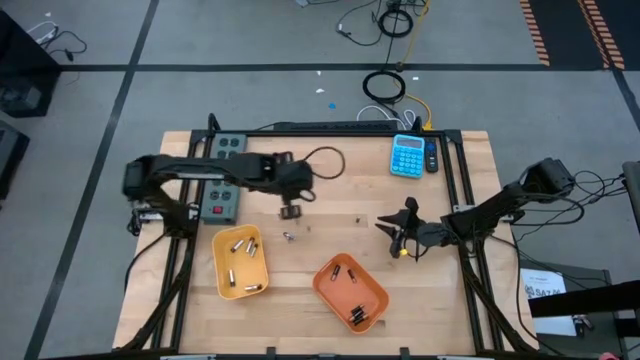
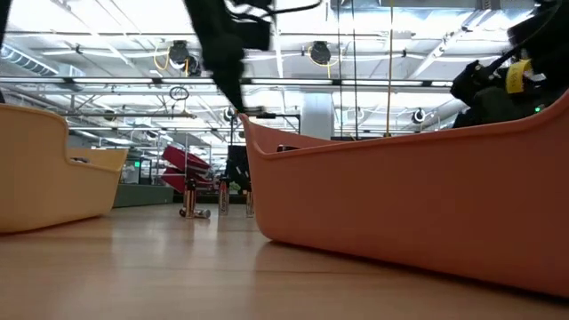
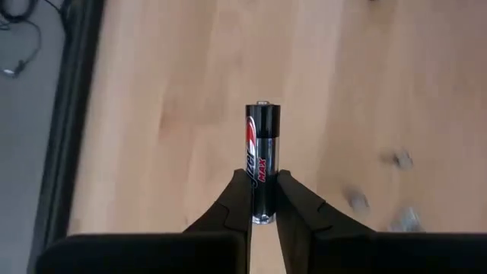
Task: Sort batteries
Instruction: Put the silver battery into the yellow bin
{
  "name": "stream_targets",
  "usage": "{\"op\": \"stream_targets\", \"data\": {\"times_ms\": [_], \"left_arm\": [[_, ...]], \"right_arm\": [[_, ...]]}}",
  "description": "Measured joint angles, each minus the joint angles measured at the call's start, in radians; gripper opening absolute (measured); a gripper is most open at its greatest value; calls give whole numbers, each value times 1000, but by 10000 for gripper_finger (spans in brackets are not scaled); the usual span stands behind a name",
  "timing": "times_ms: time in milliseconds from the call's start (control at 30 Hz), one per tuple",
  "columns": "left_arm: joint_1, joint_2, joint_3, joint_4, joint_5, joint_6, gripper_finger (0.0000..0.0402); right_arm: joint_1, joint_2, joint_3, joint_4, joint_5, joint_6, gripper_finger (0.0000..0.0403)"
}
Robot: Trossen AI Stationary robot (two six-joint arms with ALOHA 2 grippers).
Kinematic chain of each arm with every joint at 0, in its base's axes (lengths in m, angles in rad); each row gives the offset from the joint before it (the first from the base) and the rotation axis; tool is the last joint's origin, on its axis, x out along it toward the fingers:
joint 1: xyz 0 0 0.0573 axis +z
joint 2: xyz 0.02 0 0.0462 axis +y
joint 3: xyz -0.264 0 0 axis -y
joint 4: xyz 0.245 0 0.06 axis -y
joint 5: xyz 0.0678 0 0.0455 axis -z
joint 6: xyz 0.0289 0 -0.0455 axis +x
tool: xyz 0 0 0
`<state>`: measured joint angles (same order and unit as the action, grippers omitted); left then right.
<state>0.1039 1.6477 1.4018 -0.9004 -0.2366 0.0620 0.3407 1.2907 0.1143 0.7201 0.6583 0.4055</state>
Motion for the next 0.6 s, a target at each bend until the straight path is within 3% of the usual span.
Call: {"op": "stream_targets", "data": {"times_ms": [100, 233, 333, 433, 533, 600], "left_arm": [[-35, -85, -45, -140, 82, 1, 37], [-84, -219, -173, -303, 391, -77, 37], [-152, -342, -325, -241, 578, -273, 37], [-239, -433, -469, -213, 509, -429, 37], [-303, -470, -576, -189, 355, -558, 37], [-345, -477, -615, -179, 347, -621, 59]], "right_arm": [[59, 0, 0, -1, 51, 86, 90], [143, 0, 0, -7, 137, 183, 90], [201, 0, 14, -18, 211, 240, 90], [242, 0, 74, -75, 268, 254, 89], [250, 0, 186, -268, 279, 252, 81], [242, 9, 274, -420, 277, 274, 73]]}}
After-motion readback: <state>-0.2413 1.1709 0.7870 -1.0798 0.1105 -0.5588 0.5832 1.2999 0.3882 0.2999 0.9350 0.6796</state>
